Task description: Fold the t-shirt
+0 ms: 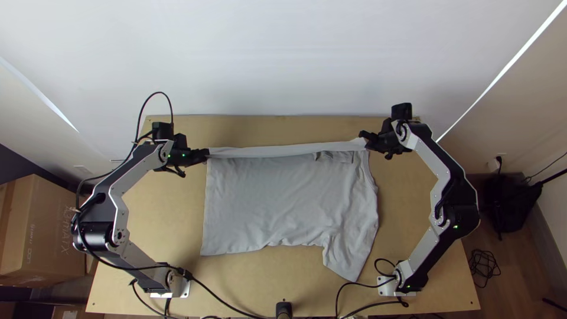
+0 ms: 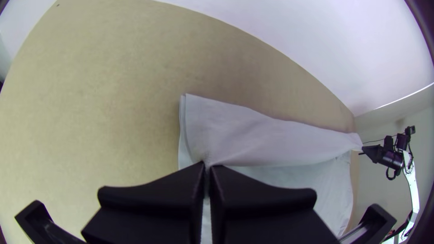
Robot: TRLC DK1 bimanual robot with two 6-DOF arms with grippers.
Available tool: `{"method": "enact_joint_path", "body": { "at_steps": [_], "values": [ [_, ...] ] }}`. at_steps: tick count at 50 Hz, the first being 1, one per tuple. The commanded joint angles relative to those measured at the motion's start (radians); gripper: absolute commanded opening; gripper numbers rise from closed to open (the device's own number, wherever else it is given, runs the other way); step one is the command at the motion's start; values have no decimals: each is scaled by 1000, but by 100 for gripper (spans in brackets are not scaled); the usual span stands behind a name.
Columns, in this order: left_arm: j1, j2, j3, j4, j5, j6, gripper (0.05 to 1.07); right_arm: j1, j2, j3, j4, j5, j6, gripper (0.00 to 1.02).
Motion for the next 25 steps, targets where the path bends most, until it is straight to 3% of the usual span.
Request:
{"method": "enact_joint_path", "body": {
  "at_steps": [1, 16, 18, 20, 25],
  "values": [
    [-7, -38, -64, 12, 10, 1, 8, -10, -34, -72, 28, 14, -9, 2],
    [-7, -62, -144, 46, -1, -1, 8, -16, -22, -191, 111, 72, -9, 2],
    [-7, -67, -156, 53, -4, -1, 12, -19, -22, -202, 117, 81, -9, 2],
    [-6, -73, -167, 58, -5, 4, 25, -22, -23, -208, 118, 87, -9, 2],
    [-9, -101, -199, 70, -22, 24, 81, -30, -28, -222, 123, 107, -9, 2]
  ]
}}
